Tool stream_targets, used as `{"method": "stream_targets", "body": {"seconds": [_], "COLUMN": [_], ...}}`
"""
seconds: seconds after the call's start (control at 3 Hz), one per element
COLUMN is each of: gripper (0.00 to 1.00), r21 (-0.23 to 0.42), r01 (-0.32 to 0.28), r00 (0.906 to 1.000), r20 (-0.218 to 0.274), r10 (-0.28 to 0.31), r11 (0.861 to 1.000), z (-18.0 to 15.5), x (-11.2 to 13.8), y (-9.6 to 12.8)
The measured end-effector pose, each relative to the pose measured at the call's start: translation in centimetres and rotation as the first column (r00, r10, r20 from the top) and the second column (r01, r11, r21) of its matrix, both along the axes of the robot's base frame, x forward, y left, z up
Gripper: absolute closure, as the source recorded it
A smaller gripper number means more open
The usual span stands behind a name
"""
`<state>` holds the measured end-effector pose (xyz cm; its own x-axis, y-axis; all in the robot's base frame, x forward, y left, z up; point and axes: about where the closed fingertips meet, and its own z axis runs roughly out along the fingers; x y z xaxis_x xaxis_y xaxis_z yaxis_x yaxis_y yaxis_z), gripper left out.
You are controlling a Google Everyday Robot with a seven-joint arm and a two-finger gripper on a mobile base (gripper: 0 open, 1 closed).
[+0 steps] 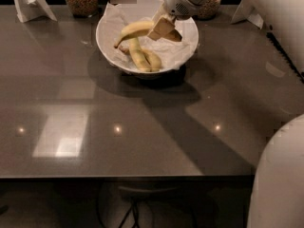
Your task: Pick banana from white bowl
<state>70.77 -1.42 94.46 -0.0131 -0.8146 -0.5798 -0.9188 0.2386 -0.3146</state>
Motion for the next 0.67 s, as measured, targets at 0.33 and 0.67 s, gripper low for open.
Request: {"method": "stream_targets", "body": {"seconds": [0.33,0.67], "gripper": [1.0,1.0], "r21": [0.029,0.092], "r01": [0.016,0.07], "r00": [0.9997,0.9974], "r20": [0.018,0.011], "r10": [-0.017,-0.071], "r11": [0.999,0.993], "z": [2.4,3.8], "x": [-2.0,-5.3], "y": [-0.8,-3.1]}}
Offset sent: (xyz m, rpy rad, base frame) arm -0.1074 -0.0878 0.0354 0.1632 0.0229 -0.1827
